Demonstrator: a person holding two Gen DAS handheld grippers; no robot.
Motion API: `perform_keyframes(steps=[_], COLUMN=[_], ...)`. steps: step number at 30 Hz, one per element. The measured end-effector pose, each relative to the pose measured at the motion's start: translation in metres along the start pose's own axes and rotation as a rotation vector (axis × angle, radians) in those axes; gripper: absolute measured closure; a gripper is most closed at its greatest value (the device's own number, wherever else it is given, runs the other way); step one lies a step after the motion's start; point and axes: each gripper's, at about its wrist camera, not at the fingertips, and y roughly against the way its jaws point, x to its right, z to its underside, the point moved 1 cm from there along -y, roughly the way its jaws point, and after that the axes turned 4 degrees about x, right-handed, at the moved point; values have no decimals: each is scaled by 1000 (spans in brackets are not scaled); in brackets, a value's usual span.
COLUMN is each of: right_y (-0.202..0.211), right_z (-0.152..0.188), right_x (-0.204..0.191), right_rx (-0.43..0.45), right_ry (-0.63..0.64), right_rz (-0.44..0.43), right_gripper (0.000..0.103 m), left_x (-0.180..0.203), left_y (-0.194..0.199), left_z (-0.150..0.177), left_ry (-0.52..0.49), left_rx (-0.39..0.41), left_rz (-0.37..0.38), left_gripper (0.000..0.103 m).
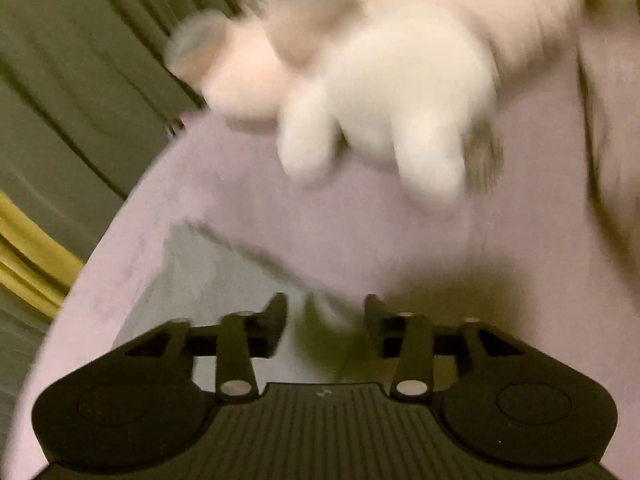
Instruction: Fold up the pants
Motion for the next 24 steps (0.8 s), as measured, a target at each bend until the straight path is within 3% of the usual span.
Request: perform_keyframes(steps=[4, 7, 10, 14, 15, 16, 17, 19, 24], right_y=[-34, -75, -112, -135, -136, -135, -135, -129, -96], right_z=[-23, -28, -32, -21, -18, -15, -13, -14, -35], right_x=[-43, -75, -97, -106, -109, -114, -117, -115, -106], right_rx=[-46, -106, -136, -226, -226, -205, -195, -178, 25], right_ry=[160, 273, 345, 359, 376, 430, 460, 435, 243], right_rz=[-156, -177, -148, -208, -205, -192, -184, -192, -253], right_gripper=[33, 31, 31, 32, 41, 57, 95, 96, 96], left_x=[22, 36, 46, 37, 36, 34, 34, 34, 39], left_y=[16, 11, 0, -12, -16, -15, -16, -18, -20], left_z=[22, 44, 53, 51, 51, 52, 52, 53, 55], left_ry=[-43, -69, -86, -12, 0, 7, 14, 12, 3], left_rx=[-1, -20, -66, -84, -96, -102, -104, -114, -117], left_rz=[67, 152, 147, 99, 89, 83, 82, 80, 79], left_gripper=[7, 7, 7, 7, 7, 7, 7, 7, 7])
